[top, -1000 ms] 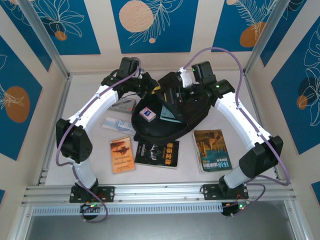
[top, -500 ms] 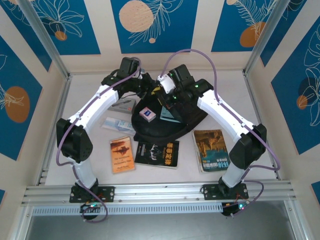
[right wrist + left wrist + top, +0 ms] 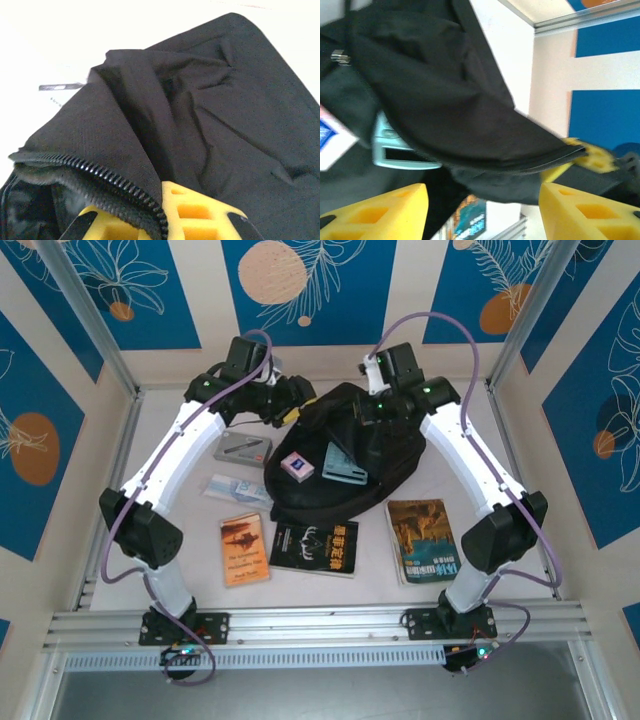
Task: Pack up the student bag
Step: Pass the student bag at the top-right of the table, then pick up the loose stationery from the middle-left of the table.
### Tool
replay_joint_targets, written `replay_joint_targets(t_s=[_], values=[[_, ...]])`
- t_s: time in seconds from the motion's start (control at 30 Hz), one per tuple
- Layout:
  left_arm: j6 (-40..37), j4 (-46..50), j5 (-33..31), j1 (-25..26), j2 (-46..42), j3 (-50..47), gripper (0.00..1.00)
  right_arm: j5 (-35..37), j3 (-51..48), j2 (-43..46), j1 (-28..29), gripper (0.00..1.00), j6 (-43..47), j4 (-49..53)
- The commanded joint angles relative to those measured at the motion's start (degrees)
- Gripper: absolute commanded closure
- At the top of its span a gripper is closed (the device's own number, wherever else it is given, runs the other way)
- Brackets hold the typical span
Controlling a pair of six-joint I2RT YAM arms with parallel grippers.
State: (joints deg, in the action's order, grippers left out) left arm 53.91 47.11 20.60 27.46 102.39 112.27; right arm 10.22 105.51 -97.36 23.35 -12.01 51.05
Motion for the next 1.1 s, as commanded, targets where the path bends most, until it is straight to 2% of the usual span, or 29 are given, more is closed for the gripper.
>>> replay_joint_targets(t_s=[0.0,0.17,0.23,0.33,0.43,0.53,0.7,0.77,0.93,1.07], values=[[-4.03,6.35,-6.63,-0.80,-3.11,1.64,0.39,7.60,7.05,-2.07,-1.49,1.00,-5.57,5.09],[-0.88,12.20,-15.60,-2.95,-5.18,-0.32,0.34,13.56,11.53,-4.05,-1.48,1.00,-8.60,7.50],[2.47,12.74,-20.04,-4.17,-6.80,-3.98,0.26,17.44,14.10,-5.27,-1.19,1.00,-12.69,10.23],[7.26,9.28,-21.13,-6.79,-8.27,-10.19,0.00,19.84,18.19,-7.53,-0.96,1.00,-18.46,14.88],[11.07,6.63,-20.62,-9.33,-6.64,-13.66,0.00,19.39,20.36,-8.84,-0.58,1.00,-21.21,16.32],[12.70,6.13,-19.18,-11.77,-2.59,-13.21,0.00,19.87,22.15,-9.58,0.26,1.00,-21.83,16.83],[10.80,9.88,-19.47,-13.12,1.71,-11.39,0.00,21.53,22.75,-9.40,1.94,1.00,-22.44,18.20],[9.31,6.59,-18.28,-13.88,-0.17,-16.90,0.00,20.30,21.05,-8.61,2.39,1.00,-22.56,17.83],[2.92,-15.75,-9.37,-17.49,-9.87,-41.17,0.06,15.58,17.35,-6.87,2.32,1.00,-20.87,16.09],[-0.59,-25.65,-6.50,-18.56,-15.54,-52.97,0.07,13.63,15.50,-5.36,2.06,1.00,-20.36,15.77]])
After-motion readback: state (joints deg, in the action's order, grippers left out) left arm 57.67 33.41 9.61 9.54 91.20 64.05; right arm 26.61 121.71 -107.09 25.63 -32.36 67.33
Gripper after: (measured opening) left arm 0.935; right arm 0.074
